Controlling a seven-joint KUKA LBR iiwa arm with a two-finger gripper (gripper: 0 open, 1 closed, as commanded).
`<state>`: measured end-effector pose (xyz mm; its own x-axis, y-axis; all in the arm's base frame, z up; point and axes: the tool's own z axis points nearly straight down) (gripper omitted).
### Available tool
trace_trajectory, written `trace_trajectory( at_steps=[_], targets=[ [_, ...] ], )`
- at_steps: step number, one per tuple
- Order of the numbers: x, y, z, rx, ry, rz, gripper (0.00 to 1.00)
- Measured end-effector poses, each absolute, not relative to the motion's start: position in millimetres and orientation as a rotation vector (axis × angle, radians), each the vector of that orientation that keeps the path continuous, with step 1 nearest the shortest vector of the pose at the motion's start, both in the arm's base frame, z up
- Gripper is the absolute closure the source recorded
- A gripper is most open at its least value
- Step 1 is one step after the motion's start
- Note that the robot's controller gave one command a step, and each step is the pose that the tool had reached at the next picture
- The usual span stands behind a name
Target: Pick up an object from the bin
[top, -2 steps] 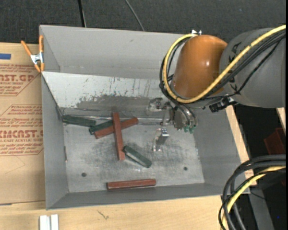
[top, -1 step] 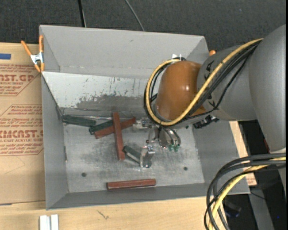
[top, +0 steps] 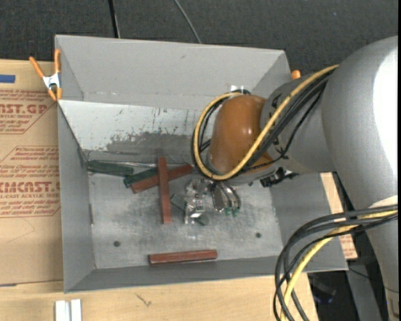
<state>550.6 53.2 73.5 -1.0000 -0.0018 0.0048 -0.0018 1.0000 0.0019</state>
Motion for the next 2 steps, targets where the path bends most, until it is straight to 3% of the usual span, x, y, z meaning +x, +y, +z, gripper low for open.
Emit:
trace_trajectory(
  at_steps=[1, 2],
  targets=[
    [550.6, 53.2, 73.4, 0.003, -3.137, -0.003, 1.0],
    [545.6, 77.4, 223.4, 0.194, -3.138, 0.0, 1.0]
  ],
)
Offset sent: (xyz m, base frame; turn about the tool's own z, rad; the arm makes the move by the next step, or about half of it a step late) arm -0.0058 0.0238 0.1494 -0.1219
